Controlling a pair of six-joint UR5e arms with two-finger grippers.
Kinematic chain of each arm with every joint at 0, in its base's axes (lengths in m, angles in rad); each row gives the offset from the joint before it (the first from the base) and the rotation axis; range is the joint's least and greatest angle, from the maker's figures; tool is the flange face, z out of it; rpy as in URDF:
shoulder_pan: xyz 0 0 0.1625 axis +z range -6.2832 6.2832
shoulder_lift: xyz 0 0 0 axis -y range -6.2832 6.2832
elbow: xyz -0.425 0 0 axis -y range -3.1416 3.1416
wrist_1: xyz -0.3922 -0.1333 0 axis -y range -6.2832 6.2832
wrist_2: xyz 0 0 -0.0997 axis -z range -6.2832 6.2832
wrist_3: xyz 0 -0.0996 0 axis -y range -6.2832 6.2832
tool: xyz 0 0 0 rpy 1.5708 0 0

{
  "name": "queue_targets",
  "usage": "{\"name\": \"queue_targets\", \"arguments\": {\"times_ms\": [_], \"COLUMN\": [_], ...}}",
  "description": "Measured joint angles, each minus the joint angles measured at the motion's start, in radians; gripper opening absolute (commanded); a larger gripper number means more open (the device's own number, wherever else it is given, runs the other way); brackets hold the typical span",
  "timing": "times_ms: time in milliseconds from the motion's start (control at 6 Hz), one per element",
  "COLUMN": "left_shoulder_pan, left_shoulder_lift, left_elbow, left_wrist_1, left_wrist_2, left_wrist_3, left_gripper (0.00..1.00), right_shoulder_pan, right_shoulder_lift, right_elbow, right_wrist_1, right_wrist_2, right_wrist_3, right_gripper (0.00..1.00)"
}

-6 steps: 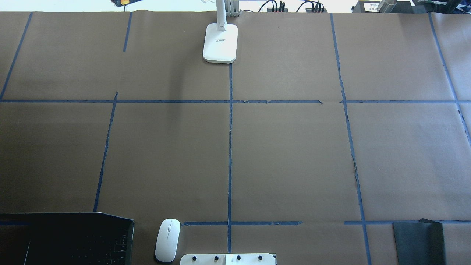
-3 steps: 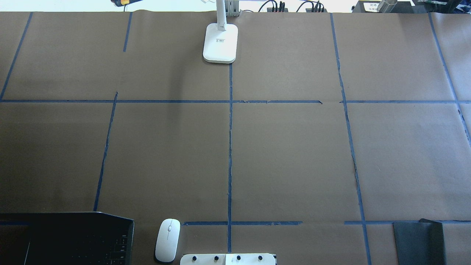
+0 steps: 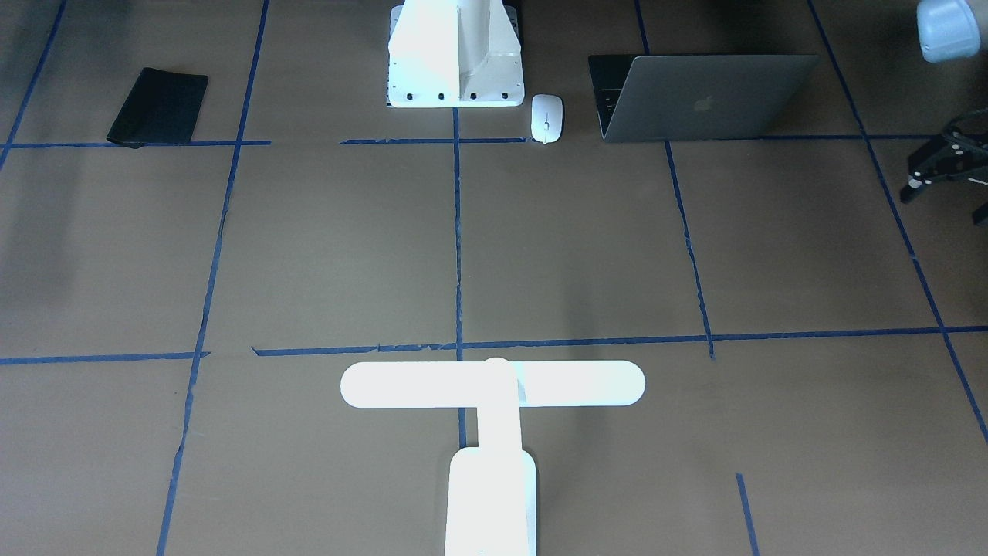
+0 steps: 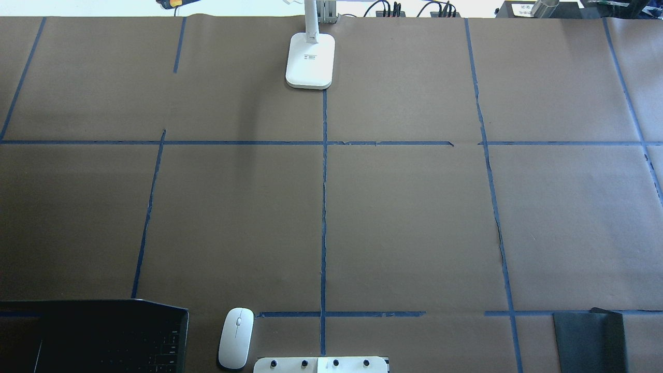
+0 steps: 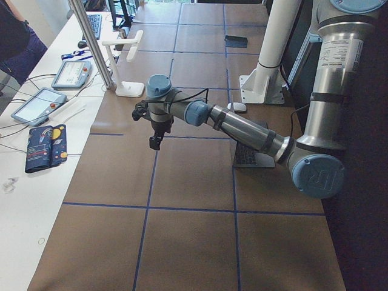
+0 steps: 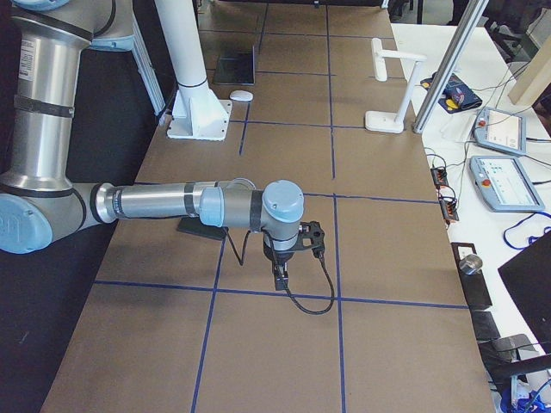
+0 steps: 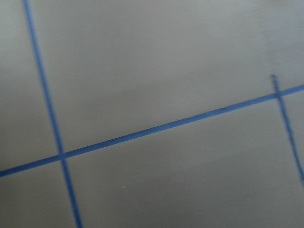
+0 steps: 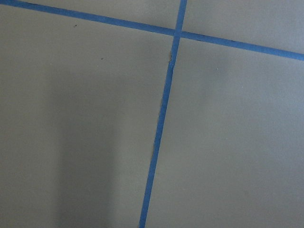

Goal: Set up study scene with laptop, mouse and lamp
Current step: 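Lower the left gripper and grasp the grey laptop near the robot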

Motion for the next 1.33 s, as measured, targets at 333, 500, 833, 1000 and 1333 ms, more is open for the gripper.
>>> {"name": "queue_targets", "arguments": {"times_ms": [333, 500, 833, 1000, 1333], "left_shoulder_pan": [0.17, 0.25, 0.412, 0.484, 0.57], "left_shoulder_lift": [0.03, 0.082, 0.256, 0.301, 0.35], "left_elbow": [-0.142, -0.234, -0.39, -0.414, -0.422], "left_wrist_1": [-0.098, -0.123, -0.244, -0.297, -0.32], "left_wrist_2": [-0.004, -0.001, 0.006, 0.008, 0.047], "left_wrist_3": [-0.001, 0.008, 0.057, 0.107, 0.253], "left_gripper": [1.0, 1.0, 1.0, 1.0, 0.99], "right_shoulder_pan": [0.0, 0.0, 0.0, 0.0, 0.0], "right_shoulder_lift": [0.0, -0.001, -0.001, -0.001, -0.002], "right_elbow": [-0.001, -0.001, -0.001, -0.001, -0.002], "right_wrist_1": [0.0, 0.0, -0.001, -0.002, -0.002], "right_wrist_2": [0.0, 0.0, 0.0, 0.0, 0.0], "right_wrist_3": [-0.001, 0.0, 0.001, 0.001, 0.0], "right_gripper": [1.0, 1.0, 1.0, 1.0, 1.0]}}
